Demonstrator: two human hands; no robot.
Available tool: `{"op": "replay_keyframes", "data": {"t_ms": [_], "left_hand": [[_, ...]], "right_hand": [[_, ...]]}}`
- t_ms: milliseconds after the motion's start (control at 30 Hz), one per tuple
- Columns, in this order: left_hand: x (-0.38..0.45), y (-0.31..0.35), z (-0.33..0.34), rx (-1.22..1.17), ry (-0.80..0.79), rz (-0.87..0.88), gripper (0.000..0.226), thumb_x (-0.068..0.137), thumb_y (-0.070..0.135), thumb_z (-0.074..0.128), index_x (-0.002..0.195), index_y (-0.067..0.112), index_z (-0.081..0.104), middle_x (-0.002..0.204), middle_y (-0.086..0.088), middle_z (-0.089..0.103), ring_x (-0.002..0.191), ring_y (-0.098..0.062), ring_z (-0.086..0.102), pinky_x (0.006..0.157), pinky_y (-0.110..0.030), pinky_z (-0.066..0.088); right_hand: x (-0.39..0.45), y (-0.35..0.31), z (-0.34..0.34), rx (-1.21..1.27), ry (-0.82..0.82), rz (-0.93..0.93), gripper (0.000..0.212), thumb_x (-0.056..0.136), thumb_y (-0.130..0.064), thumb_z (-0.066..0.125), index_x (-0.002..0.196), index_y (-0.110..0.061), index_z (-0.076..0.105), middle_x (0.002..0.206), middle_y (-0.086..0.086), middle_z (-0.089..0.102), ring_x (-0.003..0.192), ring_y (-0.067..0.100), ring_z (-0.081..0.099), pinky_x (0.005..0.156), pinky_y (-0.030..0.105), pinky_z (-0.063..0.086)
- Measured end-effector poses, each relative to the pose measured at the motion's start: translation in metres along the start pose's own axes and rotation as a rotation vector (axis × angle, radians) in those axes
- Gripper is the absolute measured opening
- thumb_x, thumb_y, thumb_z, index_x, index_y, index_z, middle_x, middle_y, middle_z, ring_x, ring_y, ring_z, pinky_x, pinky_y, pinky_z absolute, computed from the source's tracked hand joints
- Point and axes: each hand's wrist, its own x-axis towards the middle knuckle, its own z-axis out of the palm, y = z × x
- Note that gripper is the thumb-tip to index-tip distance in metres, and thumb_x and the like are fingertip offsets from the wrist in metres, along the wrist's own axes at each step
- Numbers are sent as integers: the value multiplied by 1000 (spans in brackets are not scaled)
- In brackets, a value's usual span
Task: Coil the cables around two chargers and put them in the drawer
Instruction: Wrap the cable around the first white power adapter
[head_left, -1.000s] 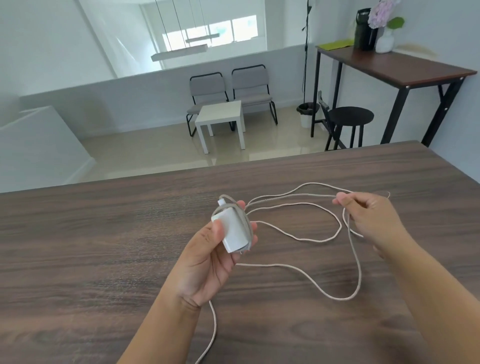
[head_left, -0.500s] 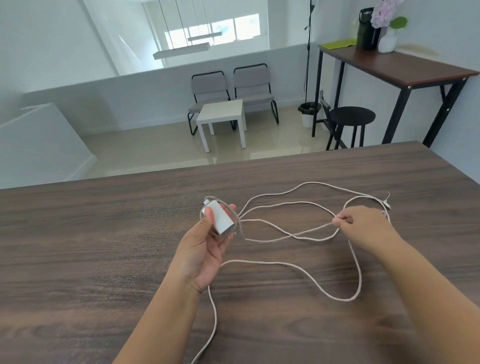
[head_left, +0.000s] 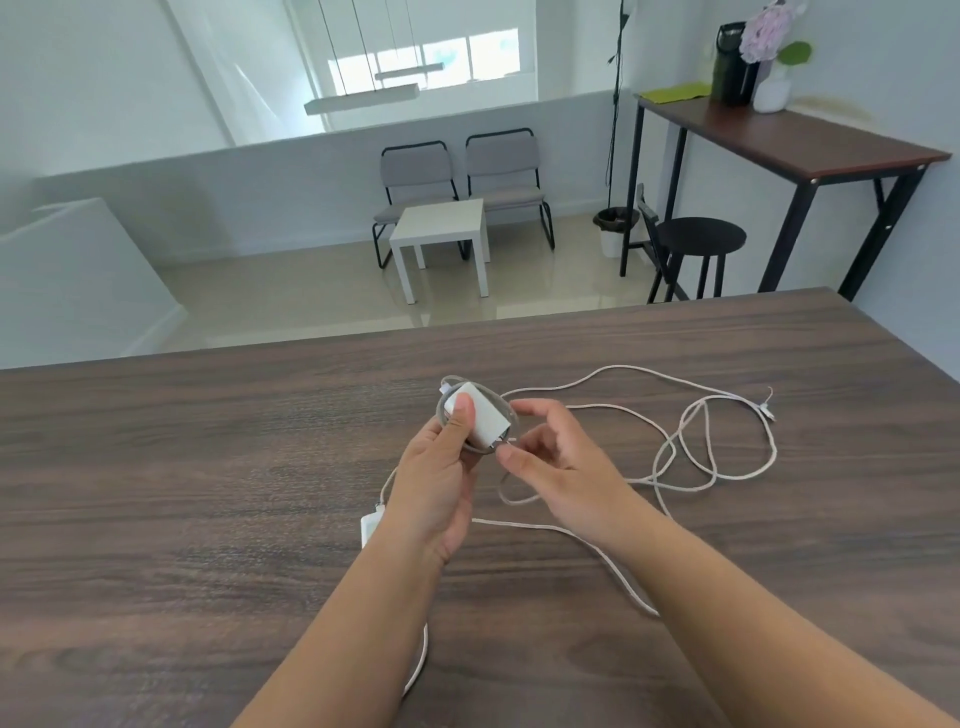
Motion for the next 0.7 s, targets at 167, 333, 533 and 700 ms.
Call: {"op": "replay_keyframes", "data": {"t_ms": [167,333,533,700], "left_hand": [[-3,4,-8,-33,-92,0,39,87,34,54,107,3,66,111,-18,70,103,-25,63,94,-37,48],[-11,6,-26,41,-232,-24,39,84,35,67,114,11,62,91,-7,65,82,-18,60,67,-30,57],[-30,3,-36,480,-460,83,37,85,31,65,121,26,54,94,10,62,87,-6,54,82,-22,47],[-46,-2,-26,554,-469,190,34,89,27,64,118,28,47,80,23,56,73,0,49,70,-13,44]], "right_hand": [[5,-17,0,241,60,13,13,94,-4,54,100,-12,62,67,2,57,50,4,52,53,22,46],[0,-26,-21,195,36,39,21,94,-25,56,85,-15,72,42,-1,25,38,11,14,45,28,8],[-3,-35,-43,39,205,-127,22,92,-17,58,77,-6,69,40,-16,50,37,-1,45,42,6,32],[0,-33,-48,-37,267,-225,24,89,-21,61,68,-16,71,51,-11,54,48,3,40,50,9,29]]}}
